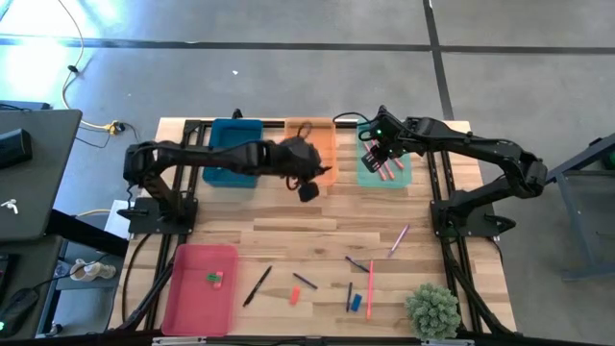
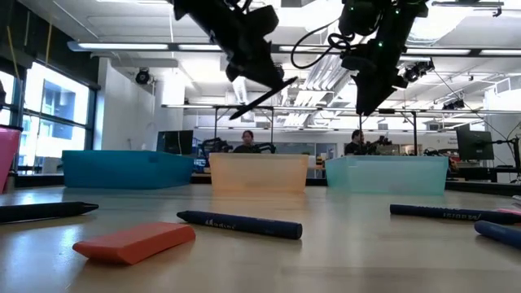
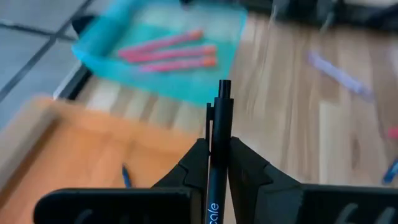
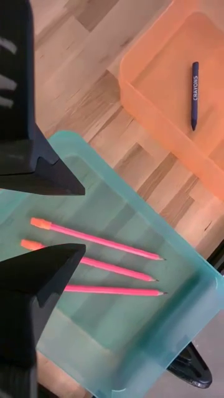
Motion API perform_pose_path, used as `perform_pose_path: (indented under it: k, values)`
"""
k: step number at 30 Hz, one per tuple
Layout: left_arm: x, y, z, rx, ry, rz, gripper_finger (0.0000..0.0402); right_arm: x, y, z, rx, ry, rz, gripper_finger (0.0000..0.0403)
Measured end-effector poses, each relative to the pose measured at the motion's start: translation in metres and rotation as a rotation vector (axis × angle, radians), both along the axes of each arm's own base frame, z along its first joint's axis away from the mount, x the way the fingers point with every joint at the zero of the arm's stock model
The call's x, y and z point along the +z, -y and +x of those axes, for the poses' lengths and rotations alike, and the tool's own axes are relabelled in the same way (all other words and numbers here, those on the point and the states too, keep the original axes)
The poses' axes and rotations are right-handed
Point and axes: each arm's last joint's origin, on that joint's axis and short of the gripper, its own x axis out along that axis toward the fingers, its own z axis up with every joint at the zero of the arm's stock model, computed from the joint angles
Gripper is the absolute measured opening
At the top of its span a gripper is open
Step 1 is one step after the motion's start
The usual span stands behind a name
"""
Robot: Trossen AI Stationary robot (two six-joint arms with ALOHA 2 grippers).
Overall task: Sort crayons/erasers/pens/pencils in bins
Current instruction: Put the black pen into the blue bin
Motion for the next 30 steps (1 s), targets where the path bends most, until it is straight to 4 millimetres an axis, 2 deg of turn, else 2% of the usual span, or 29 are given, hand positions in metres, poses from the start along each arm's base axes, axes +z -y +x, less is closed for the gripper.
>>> perform_pose_path:
  k: [5,13,19,24,27,30]
  values:
    - [0.017,-0.007,-0.010,-0.020,0.079,-0.035,0.0023,0.000,0.000,0.000,-0.038,0.015,0.013,0.0128]
    - [0.055,0.014,-0.036,-0.046,0.145,-0.066,0.0023,0.000,0.000,0.000,-0.063,0.025,0.021,0.0128]
    - [0.069,0.017,-0.067,0.074,0.047,0.002,0.0023,0.000,0.000,0.000,-0.067,0.027,0.022,0.0128]
    - [0.071,0.005,-0.092,0.178,-0.068,0.037,0.0023,0.000,0.000,0.000,-0.070,0.028,0.023,0.0128]
    - [0.062,-0.008,-0.107,0.258,-0.135,0.034,0.0023,0.000,0.000,0.000,-0.070,0.028,0.023,0.0128]
    - [0.043,-0.022,-0.123,0.345,-0.187,-0.003,0.0023,0.000,0.000,0.000,-0.070,0.028,0.023,0.0128]
